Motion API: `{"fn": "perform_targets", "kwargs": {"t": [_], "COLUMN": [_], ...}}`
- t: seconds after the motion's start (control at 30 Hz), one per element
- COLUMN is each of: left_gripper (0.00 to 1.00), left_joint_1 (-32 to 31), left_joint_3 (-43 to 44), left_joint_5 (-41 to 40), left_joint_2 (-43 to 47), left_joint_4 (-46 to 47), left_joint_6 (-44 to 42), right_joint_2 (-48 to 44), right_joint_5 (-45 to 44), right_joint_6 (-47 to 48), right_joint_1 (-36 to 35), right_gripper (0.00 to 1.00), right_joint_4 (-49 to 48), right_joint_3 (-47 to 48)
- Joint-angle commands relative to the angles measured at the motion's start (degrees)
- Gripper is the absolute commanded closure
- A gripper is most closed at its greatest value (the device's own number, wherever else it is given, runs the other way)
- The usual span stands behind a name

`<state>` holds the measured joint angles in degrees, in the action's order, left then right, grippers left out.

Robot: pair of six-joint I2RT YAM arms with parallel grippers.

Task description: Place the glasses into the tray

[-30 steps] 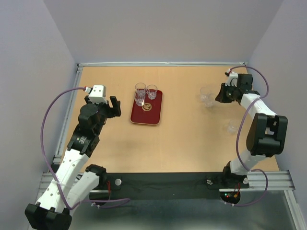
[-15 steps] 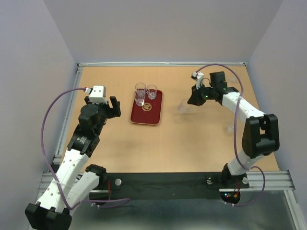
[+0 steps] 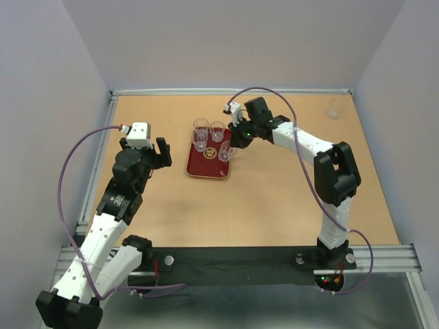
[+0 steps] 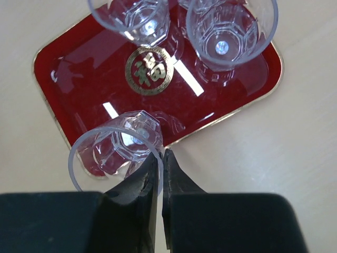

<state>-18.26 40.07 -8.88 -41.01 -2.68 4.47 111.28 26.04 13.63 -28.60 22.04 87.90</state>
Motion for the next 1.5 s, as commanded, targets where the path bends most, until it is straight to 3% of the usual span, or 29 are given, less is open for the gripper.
{"fn": "perform_targets", "kwargs": {"t": [0.0, 0.3, 0.53, 0.77, 0.97, 1.47], "left_gripper": [0.16, 0.16, 0.16, 0.16, 0.16, 0.16], "left_joint_1": [0.0, 0.0, 0.0, 0.0, 0.0, 0.0], "left_joint_3": [-0.3, -0.3, -0.3, -0.3, -0.3, -0.4], "left_joint_5": [-1.0, -1.2, -1.3, -1.2, -1.3, -1.3], "left_joint_2": [0.3, 0.3, 0.4, 0.5, 0.5, 1.0], "left_joint_4": [2.3, 2.4, 2.3, 2.3, 2.4, 2.3], "left_joint_6": [-1.0, -1.0, -1.1, -1.1, -1.0, -1.1], "right_joint_2": [3.8, 11.2, 13.5, 13.7, 11.9, -3.1], "right_joint_5": [-7.5, -17.0, -19.4, -21.4, -22.8, -23.2], "right_joint_6": [-2.6, -6.8, -8.1, -8.3, -7.6, 3.1], "right_joint_1": [-2.1, -5.3, -6.5, -6.6, -6.7, -5.9], "right_gripper": [0.99, 0.99, 0.91, 0.68, 0.6, 0.57], "right_joint_4": [-1.4, -1.7, -1.8, -1.9, -1.9, -1.9], "right_joint_3": [6.7, 15.3, 17.8, 18.0, 17.7, 7.3]}}
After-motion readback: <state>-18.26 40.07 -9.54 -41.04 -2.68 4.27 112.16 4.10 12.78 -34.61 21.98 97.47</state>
